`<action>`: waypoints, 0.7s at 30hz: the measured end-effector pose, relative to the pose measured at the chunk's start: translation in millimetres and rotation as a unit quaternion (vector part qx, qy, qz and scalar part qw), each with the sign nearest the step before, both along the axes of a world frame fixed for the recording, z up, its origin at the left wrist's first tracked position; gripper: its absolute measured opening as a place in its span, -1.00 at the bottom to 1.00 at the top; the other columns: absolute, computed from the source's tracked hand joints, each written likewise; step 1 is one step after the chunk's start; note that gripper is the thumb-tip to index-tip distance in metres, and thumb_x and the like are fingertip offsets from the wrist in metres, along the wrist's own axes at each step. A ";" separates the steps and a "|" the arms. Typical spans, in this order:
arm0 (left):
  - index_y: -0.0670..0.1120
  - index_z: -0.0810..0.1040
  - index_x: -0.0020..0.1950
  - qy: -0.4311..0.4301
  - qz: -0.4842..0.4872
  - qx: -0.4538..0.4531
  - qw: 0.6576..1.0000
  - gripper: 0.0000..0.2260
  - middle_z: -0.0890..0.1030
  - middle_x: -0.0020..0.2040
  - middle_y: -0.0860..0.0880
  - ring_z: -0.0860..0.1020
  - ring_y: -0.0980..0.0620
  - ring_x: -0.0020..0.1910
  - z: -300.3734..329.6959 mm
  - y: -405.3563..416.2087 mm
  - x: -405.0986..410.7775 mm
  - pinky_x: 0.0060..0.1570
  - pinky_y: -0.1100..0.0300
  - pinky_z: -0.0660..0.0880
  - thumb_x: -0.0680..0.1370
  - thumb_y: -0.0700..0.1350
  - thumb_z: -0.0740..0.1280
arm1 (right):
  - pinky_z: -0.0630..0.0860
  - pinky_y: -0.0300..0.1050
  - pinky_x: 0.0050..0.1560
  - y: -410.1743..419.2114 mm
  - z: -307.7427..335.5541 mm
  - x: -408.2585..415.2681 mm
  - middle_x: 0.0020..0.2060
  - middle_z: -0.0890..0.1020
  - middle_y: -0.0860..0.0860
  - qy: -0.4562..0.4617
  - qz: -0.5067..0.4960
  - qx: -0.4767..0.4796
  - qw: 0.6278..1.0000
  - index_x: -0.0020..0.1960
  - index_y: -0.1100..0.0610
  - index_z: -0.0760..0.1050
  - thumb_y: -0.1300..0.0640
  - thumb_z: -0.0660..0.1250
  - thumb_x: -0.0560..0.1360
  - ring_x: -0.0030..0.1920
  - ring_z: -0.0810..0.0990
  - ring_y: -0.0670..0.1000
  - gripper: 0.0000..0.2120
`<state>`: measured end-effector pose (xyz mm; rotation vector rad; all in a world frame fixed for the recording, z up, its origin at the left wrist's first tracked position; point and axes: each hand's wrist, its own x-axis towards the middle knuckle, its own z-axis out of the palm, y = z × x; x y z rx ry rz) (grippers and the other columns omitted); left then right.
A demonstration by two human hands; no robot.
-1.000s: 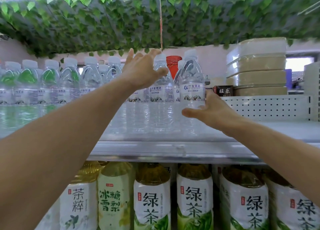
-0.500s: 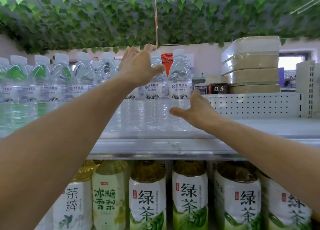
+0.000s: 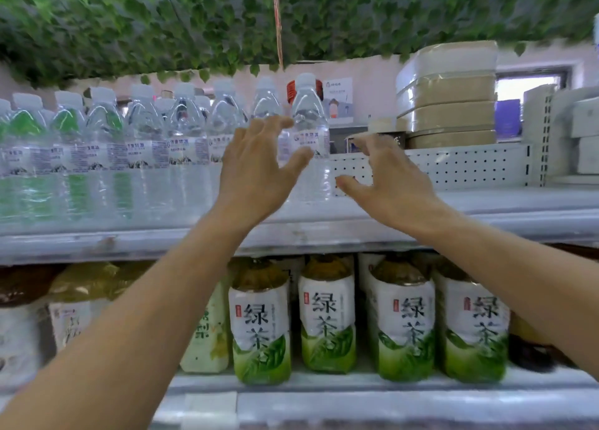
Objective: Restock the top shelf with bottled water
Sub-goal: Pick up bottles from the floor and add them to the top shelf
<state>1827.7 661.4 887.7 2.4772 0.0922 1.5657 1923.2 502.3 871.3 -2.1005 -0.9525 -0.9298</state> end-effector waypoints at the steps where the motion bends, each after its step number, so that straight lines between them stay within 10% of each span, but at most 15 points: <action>1: 0.02 0.41 0.41 0.003 -0.011 -0.007 1.000 -0.59 0.49 0.34 0.01 0.38 -0.02 0.35 -15.4 -12.9 -5.1 0.34 -0.04 0.33 0.59 0.11 0.29 | 0.43 0.06 0.18 -14.4 -5.4 -5.2 0.35 0.40 -0.05 -0.023 -0.002 -0.004 1.000 0.43 0.00 0.29 -0.13 0.31 0.54 0.32 0.42 0.00 -0.48; 21: 0.05 0.45 0.33 0.318 0.035 -0.079 0.944 -0.65 0.55 0.23 0.04 0.57 0.02 0.09 -277.5 -224.0 -55.6 -0.04 0.04 0.53 0.58 0.12 0.30 | 0.33 -0.03 -0.17 -254.8 -220.9 -37.9 0.17 0.48 0.01 0.054 -0.017 -0.282 0.958 0.33 0.01 0.39 -0.08 0.22 0.58 0.19 0.48 0.10 -0.64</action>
